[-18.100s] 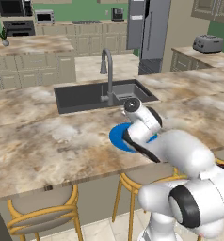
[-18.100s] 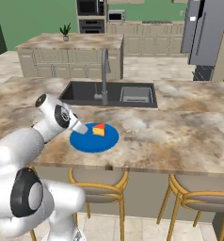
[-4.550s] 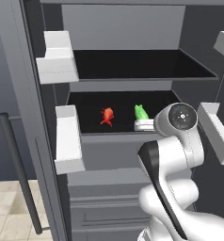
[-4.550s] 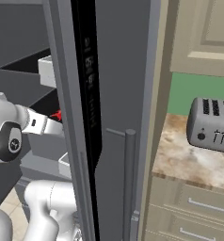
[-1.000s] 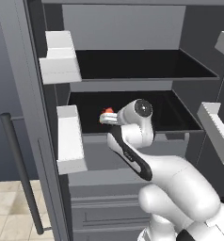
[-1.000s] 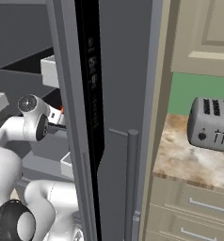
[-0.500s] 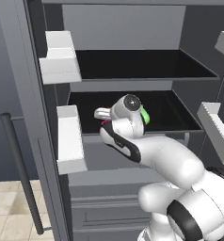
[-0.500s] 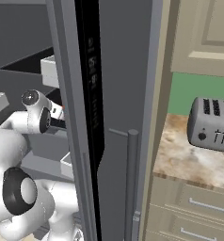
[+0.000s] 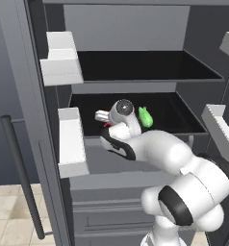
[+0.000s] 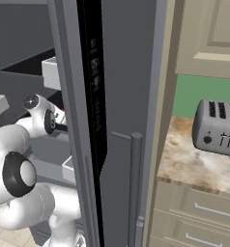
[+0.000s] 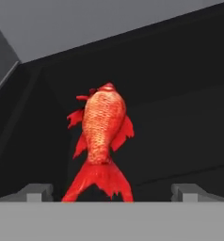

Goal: Take the cheese, fish, and corn from the fridge and place them on the plate on the dining counter to create an appetizer plate.

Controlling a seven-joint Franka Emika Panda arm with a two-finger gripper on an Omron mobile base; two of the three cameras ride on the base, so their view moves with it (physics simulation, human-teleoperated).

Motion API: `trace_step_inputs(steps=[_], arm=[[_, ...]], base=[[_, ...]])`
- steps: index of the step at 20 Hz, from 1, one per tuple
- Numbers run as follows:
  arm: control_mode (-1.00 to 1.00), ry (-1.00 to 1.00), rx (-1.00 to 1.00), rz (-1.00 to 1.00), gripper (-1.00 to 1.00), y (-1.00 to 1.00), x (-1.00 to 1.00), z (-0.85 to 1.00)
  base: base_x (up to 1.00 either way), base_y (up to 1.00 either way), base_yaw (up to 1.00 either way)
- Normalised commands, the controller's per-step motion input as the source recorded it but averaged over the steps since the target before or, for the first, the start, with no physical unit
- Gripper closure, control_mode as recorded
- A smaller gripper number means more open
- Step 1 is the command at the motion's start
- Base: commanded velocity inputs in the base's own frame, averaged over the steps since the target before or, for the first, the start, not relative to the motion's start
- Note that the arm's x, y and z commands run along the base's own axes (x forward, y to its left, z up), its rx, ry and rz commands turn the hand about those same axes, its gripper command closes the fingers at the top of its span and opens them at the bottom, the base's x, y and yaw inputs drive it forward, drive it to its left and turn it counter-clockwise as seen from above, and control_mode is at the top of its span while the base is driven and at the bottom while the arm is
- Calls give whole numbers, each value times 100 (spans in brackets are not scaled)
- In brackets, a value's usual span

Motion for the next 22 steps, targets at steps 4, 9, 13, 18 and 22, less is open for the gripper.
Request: trace_step_inputs(steps=[4, 9, 13, 18, 22], arm=[[-100, 7, 0, -11, -100, 1, 50, 0], [-100, 10, 0, -8, -100, 5, 50, -6], [-100, 18, 0, -7, -100, 12, 45, -24], [-100, 16, 0, -4, -100, 13, 45, -42], [-100, 10, 0, -3, -100, 12, 45, -39]], base=[[0, 0, 0], [0, 0, 0], [0, 0, 0], [0, 0, 0], [0, 0, 0]])
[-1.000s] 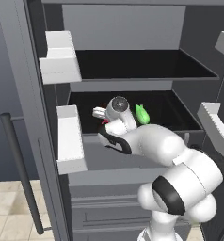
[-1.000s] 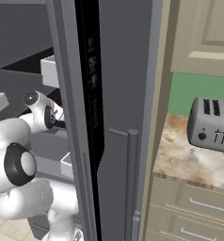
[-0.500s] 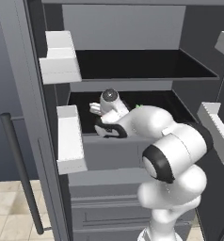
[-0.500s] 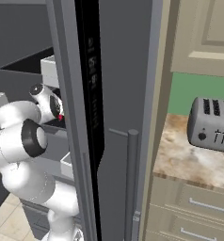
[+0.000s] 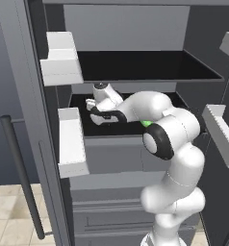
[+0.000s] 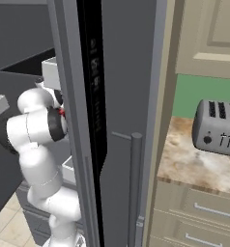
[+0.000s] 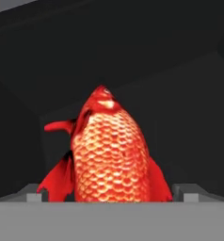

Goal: Take the cheese, fish, and corn from the fridge and place them on the plate on the dining counter to create an appetizer plate.

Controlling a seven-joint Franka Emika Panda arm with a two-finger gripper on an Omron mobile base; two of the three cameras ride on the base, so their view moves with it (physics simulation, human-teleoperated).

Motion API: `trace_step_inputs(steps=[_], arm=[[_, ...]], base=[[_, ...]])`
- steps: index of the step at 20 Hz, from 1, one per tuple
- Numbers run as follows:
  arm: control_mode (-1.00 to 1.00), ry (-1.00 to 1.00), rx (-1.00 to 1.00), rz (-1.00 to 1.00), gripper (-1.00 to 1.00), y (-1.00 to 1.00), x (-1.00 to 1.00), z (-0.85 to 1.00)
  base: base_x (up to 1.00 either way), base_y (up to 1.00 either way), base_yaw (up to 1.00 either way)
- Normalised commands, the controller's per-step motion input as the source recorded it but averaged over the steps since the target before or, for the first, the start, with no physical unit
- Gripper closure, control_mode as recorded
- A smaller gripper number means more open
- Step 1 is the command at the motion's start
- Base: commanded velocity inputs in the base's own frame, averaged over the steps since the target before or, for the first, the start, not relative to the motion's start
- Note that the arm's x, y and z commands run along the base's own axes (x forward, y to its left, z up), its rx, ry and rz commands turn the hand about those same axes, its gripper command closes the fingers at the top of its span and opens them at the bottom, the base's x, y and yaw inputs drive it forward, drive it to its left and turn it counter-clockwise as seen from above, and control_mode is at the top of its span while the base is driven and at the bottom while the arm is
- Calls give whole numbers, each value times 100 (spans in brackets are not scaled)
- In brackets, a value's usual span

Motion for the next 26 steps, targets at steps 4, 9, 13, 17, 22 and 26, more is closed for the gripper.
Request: trace_step_inputs(steps=[4, 9, 13, 17, 22, 26], arm=[[-100, 4, -7, -4, 100, 28, 0, -87], [-100, -11, -14, -10, 100, 7, -64, -100], [-100, -22, -6, -19, 100, -4, -93, -72], [-100, -11, 0, -24, 100, -16, -100, -25], [-100, 4, 9, -22, 100, -66, -96, 8], [-100, 7, 17, -9, 100, -77, -100, 2]], base=[[0, 0, 0], [0, 0, 0], [0, 0, 0], [0, 0, 0], [0, 0, 0], [0, 0, 0]])
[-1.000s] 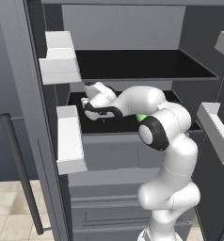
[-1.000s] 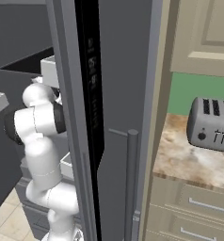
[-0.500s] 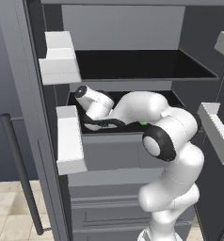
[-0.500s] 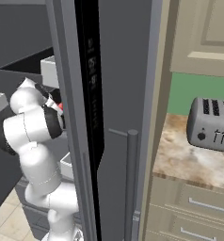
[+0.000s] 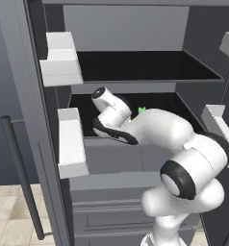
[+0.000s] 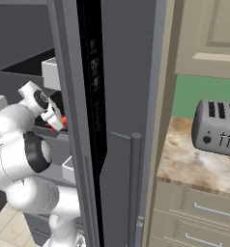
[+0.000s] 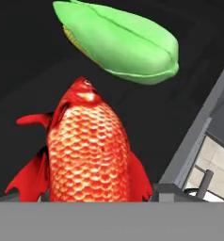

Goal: Take the cheese, fish, and corn from the fridge and place them on the plate on the dining counter to create an appetizer plate.

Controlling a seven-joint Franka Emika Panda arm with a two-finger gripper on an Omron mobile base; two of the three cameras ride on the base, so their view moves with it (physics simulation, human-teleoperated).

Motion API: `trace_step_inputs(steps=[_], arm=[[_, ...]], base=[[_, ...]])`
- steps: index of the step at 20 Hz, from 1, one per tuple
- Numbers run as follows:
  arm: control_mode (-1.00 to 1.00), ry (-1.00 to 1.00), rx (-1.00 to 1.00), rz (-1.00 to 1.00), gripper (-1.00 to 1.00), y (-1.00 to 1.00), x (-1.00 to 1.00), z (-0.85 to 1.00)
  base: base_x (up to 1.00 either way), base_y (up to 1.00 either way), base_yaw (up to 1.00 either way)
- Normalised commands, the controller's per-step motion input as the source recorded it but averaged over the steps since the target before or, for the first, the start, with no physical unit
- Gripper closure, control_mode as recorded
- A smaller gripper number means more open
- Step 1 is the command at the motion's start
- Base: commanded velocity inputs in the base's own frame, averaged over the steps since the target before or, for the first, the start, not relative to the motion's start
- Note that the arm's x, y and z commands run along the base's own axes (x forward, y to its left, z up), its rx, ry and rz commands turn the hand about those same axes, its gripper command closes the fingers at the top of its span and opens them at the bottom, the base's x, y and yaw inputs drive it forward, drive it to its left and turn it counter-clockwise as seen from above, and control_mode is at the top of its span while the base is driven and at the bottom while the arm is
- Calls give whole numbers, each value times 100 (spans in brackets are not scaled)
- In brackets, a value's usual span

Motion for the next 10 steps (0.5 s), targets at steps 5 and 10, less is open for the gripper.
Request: trace_step_inputs(steps=[5, 10], arm=[[-100, -15, 4, 1, 100, -24, -100, 0], [-100, -41, -5, 15, 100, 0, -93, 7]], base=[[0, 0, 0], [0, 0, 0]])
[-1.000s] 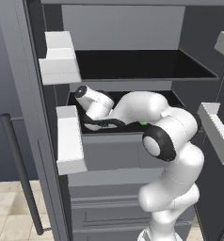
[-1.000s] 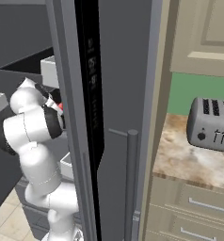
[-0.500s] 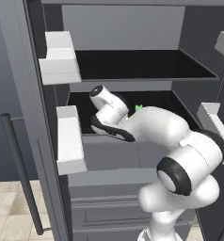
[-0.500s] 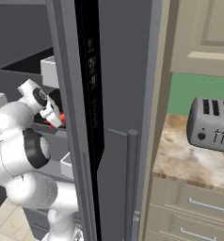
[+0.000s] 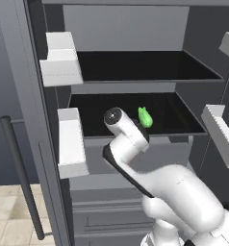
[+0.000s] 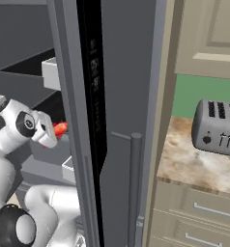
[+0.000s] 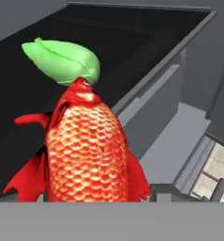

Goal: Take the cheese, fish, and corn from the fridge and place them on the plate on the dining counter to create an appetizer plate.

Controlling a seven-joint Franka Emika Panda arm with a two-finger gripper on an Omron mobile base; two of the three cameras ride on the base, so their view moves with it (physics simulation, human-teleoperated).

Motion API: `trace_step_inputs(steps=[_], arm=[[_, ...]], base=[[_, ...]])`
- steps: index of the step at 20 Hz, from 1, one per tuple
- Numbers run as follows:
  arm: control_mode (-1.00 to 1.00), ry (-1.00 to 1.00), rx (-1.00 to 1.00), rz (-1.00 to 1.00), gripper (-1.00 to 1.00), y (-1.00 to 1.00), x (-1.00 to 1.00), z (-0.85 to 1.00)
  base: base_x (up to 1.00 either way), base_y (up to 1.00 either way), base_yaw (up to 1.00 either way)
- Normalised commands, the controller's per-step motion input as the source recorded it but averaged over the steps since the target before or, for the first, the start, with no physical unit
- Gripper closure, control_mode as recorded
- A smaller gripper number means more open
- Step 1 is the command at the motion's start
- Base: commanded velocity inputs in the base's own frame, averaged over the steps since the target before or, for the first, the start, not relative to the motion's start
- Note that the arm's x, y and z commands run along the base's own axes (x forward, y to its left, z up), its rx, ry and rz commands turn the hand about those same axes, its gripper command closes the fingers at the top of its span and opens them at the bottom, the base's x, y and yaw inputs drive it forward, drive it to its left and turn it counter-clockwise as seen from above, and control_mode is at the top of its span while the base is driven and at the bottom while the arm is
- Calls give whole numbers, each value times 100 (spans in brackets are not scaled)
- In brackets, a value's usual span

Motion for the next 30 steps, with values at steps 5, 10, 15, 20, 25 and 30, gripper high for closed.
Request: trace_step_inputs(steps=[5, 10, 15, 20, 25, 30], arm=[[-100, -19, 0, 19, 100, -11, -71, 47], [-100, -1, 0, 20, 100, -13, -65, 51], [-100, 0, 0, 21, 100, -2, -58, 24], [-100, 0, 0, 9, 100, 0, -38, 33], [100, 4, 0, 0, 100, -2, -29, 28], [100, 0, 0, 0, 100, 0, 0, 0]], base=[[0, 0, 0], [0, 0, 0], [0, 0, 0], [0, 0, 0], [-11, -1, 0], [-74, -2, 0]])
